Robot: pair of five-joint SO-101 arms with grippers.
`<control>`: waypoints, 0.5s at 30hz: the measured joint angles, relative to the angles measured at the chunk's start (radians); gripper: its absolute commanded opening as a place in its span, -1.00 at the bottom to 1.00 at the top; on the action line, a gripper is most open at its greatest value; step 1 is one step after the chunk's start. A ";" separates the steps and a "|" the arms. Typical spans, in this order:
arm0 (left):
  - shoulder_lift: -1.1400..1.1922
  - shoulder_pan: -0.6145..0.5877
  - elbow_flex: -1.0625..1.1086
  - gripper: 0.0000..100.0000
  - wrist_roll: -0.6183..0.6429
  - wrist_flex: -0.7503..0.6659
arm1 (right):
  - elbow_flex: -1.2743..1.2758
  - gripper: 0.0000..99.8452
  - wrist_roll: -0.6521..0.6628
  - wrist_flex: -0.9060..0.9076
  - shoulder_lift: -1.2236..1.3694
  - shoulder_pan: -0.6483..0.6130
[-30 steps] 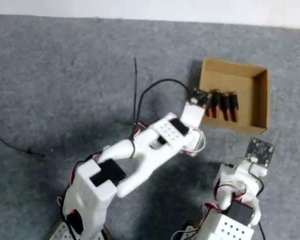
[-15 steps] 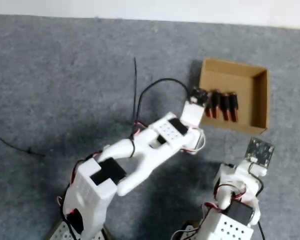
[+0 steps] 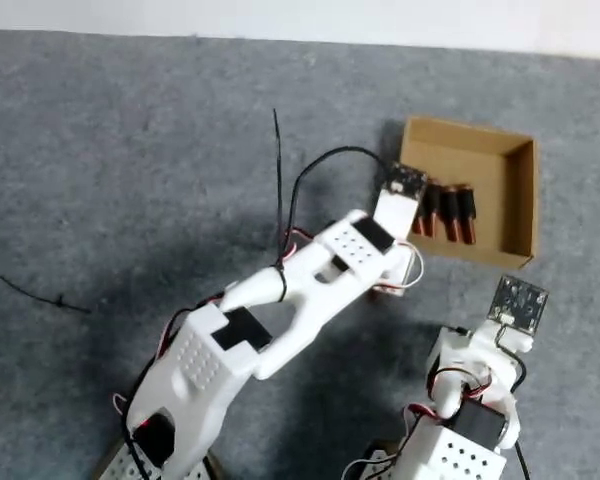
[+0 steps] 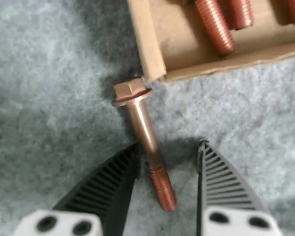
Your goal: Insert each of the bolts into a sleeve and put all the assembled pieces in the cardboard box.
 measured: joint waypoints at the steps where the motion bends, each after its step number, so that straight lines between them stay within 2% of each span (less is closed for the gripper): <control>1: 0.005 0.000 -0.009 -0.62 0.005 0.008 | 0.000 -0.99 0.000 0.000 0.000 0.000; 4: 0.008 -0.005 -0.018 -0.67 0.008 0.014 | 0.000 -0.99 0.000 0.000 0.000 0.000; 8: 0.008 -0.020 -0.020 -1.00 0.011 0.014 | 0.000 -0.99 0.000 0.000 0.000 0.000; 10: 0.008 -0.029 -0.023 -0.94 0.012 0.011 | 0.000 -0.99 0.000 0.000 0.000 0.000; 15: 0.009 -0.040 -0.028 -0.99 0.014 0.012 | 0.000 -0.99 0.000 0.000 0.000 0.000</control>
